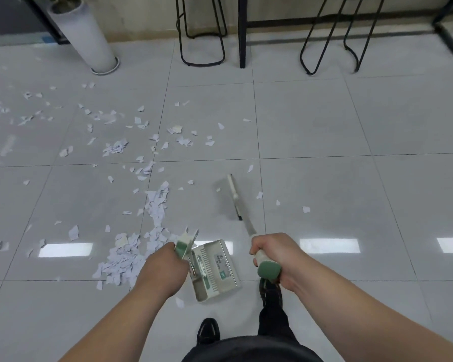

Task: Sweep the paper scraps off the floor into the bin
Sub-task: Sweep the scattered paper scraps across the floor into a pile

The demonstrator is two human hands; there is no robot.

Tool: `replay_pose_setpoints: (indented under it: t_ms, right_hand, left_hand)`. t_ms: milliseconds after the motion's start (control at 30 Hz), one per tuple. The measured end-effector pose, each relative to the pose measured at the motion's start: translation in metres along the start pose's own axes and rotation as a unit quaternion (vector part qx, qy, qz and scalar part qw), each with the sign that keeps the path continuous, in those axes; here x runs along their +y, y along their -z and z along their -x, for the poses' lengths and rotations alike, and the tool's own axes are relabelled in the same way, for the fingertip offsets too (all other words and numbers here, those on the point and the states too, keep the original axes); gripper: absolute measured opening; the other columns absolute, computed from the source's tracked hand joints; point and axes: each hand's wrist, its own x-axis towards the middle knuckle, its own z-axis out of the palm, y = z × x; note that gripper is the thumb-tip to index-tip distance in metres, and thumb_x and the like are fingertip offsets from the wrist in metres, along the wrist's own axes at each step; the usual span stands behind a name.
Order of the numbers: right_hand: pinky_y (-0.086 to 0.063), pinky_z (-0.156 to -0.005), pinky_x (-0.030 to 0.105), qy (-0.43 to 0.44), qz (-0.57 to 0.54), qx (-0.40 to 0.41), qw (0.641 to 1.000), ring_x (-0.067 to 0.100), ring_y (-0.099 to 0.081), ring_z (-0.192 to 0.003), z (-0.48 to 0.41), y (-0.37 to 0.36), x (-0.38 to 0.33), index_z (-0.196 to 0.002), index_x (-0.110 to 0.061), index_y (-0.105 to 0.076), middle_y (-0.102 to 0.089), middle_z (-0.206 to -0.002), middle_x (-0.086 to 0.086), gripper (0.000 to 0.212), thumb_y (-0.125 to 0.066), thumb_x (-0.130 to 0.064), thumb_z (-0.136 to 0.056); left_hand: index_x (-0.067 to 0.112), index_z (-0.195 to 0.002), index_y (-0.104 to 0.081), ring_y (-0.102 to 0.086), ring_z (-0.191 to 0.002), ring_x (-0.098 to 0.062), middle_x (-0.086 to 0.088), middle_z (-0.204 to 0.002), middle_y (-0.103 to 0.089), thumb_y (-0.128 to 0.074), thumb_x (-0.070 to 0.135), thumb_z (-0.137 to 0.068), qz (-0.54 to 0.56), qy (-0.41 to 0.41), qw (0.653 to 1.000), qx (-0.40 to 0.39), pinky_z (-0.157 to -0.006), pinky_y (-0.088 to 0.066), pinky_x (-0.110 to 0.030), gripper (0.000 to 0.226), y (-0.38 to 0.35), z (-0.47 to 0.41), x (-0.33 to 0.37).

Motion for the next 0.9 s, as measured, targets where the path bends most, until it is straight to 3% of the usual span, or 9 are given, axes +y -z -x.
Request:
replay_pose_setpoints:
  t_ms: [233,467,667,900]
  right_hand:
    - [-0.025,-0.048,0.022,0.021,0.037,0.091,0.995,0.025,-0.041,-0.064,-0.027,0.124,-0.026,-0.099,-0.001,-0.062,-0.051,-0.081,0.013,0.029,-0.066,-0.008,-0.071]
    - [-0.021,-0.048,0.022,-0.01,0.098,0.121,0.988,0.019,-0.029,-0.051,-0.042,0.183,-0.035,-0.082,-0.006,-0.051,-0.042,-0.069,0.008,0.01,-0.06,-0.005,-0.078]
    - [-0.019,-0.048,0.02,-0.041,0.085,0.047,0.994,0.016,-0.029,-0.048,-0.048,0.142,-0.031,-0.077,-0.01,-0.049,-0.043,-0.065,0.007,0.011,-0.059,-0.004,-0.076]
    - [-0.024,-0.044,0.018,-0.039,0.097,-0.062,0.993,0.019,-0.037,-0.053,-0.043,0.058,-0.052,-0.083,-0.011,-0.055,-0.05,-0.077,0.011,0.008,-0.061,-0.008,-0.078]
  left_hand:
    - [0.023,-0.093,-0.053,-0.058,-0.069,-0.023,-0.002,-0.081,-0.062,-0.045,0.012,-0.088,-0.05,-0.014,0.999,0.008,-0.057,-0.041,-0.029,0.014,-0.025,-0.005,0.082]
    - [0.021,-0.091,-0.052,-0.057,-0.069,-0.021,-0.002,-0.081,-0.062,-0.045,0.011,-0.091,-0.045,-0.012,0.999,0.025,-0.056,-0.04,-0.029,0.012,-0.036,-0.002,0.121]
    - [0.022,-0.09,-0.053,-0.057,-0.068,-0.021,-0.003,-0.079,-0.062,-0.045,0.011,-0.089,-0.015,0.036,0.998,0.04,-0.058,-0.043,-0.029,0.014,-0.035,0.006,0.109]
    - [0.021,-0.093,-0.056,-0.057,-0.066,-0.022,-0.004,-0.083,-0.063,-0.046,0.012,-0.089,0.044,0.105,0.991,0.066,-0.058,-0.046,-0.03,0.014,-0.024,0.027,0.07]
